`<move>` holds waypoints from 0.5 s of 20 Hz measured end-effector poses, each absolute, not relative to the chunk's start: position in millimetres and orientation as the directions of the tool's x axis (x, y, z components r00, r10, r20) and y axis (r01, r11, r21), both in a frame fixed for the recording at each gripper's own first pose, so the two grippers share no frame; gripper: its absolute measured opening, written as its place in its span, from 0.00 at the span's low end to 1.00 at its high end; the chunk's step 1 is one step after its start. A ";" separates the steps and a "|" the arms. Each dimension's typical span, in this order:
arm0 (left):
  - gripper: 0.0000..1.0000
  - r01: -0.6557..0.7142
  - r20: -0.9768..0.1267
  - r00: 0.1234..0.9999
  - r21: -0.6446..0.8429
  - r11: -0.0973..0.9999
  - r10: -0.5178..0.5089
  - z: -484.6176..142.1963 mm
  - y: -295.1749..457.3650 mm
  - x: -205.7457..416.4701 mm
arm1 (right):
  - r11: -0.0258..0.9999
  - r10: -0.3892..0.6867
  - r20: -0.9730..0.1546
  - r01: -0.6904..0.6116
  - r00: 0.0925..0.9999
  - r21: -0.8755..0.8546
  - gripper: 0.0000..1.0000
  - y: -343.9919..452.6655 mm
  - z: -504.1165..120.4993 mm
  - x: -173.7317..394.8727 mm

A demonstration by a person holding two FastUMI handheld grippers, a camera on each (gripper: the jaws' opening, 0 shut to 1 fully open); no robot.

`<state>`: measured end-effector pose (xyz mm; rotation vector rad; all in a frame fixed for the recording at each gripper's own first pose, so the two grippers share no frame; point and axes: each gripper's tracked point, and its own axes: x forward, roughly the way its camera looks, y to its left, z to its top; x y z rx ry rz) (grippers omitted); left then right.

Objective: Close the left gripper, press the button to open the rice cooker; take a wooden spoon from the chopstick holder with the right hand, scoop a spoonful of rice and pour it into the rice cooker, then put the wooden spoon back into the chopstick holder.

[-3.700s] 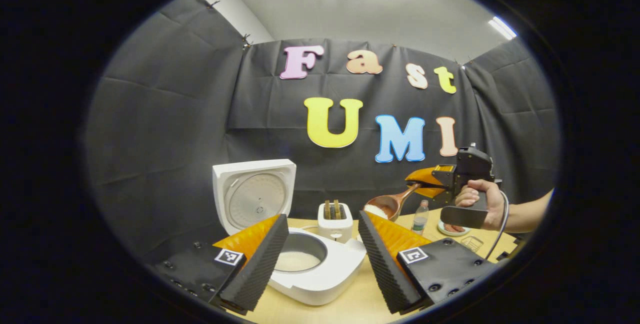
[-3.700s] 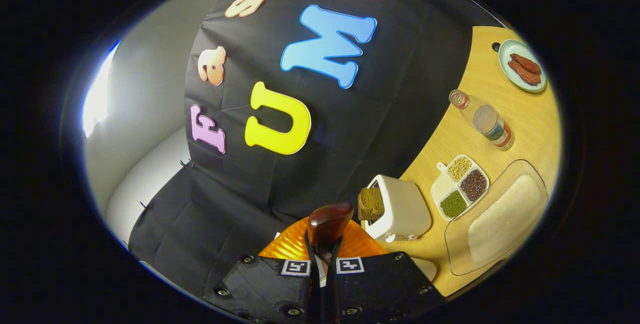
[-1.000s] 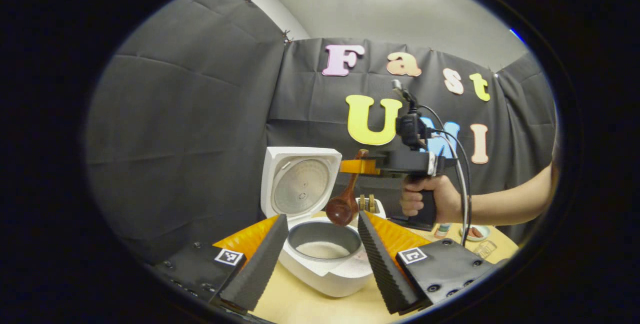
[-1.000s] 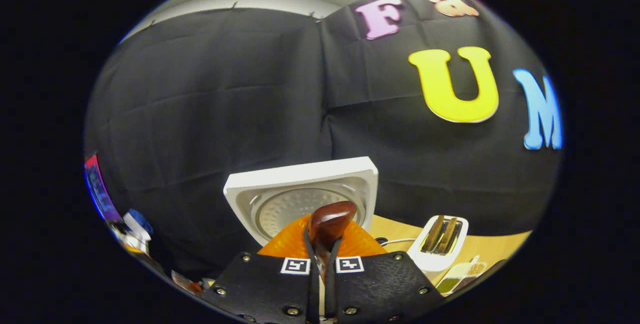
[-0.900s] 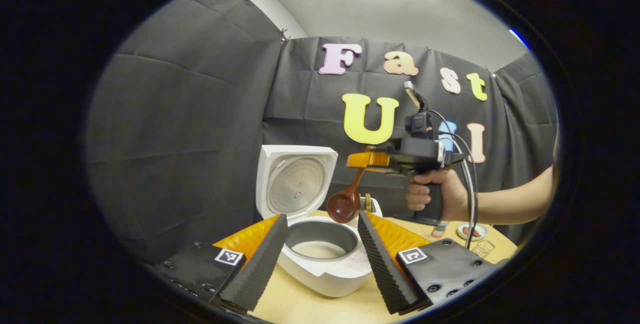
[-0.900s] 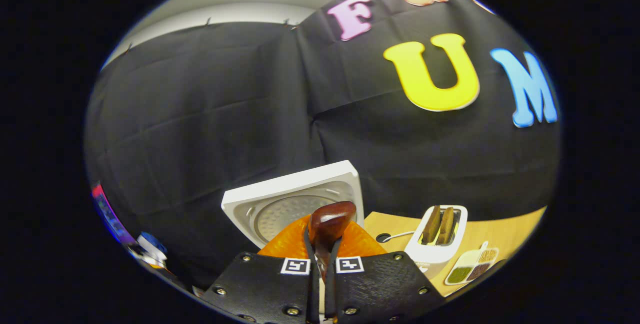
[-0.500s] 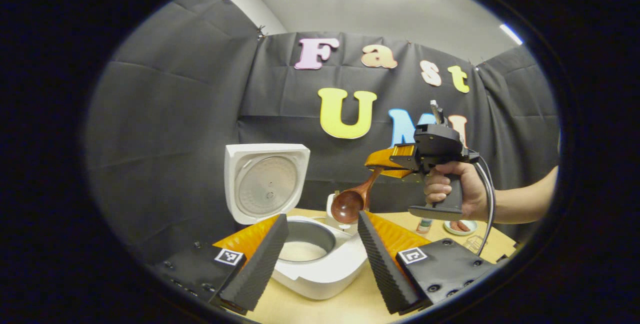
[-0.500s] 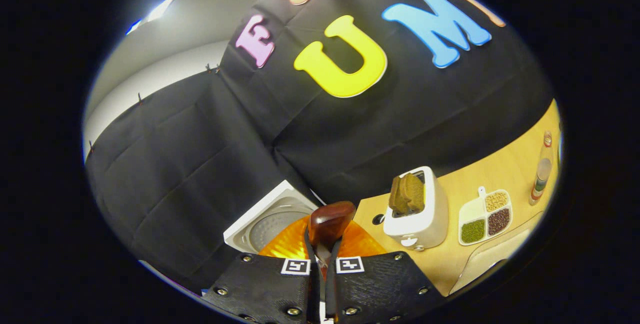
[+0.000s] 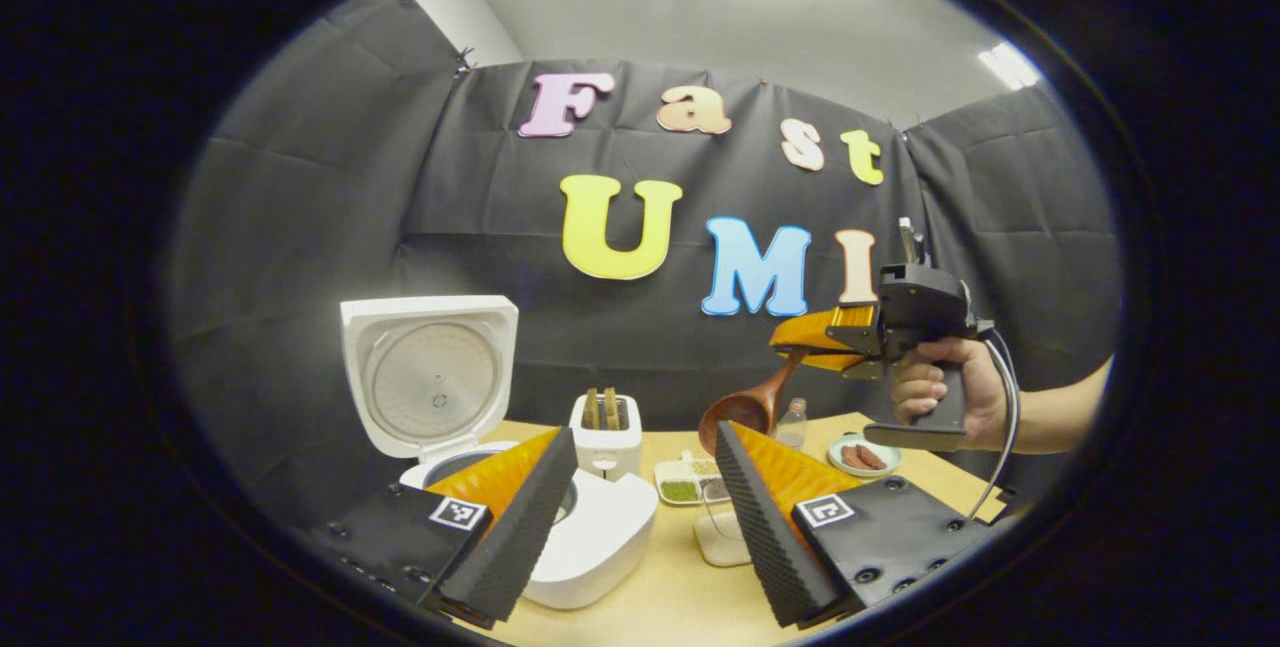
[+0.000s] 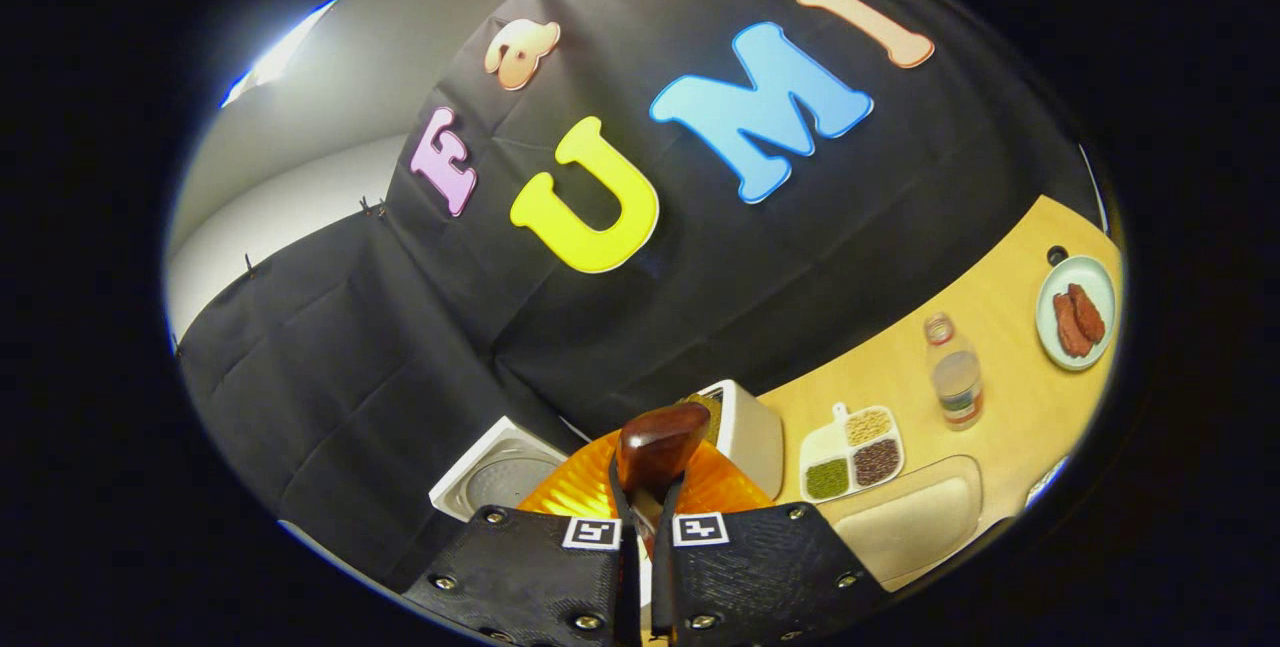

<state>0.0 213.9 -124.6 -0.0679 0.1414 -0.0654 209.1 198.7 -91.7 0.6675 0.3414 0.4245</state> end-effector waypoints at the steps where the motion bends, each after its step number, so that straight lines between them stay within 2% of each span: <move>1: 0.96 0.068 -0.140 0.987 -0.071 0.995 -0.077 -123.5 206.0 0.6 | 0.716 0.462 -0.169 -0.253 0.871 0.651 0.05 182.5 -91.1 206.4; 10: 0.96 0.124 -0.143 0.981 -0.078 0.989 -0.135 -119.2 137.6 2.6 | 0.819 0.260 -0.221 -0.093 0.940 0.566 0.04 39.5 -108.6 174.5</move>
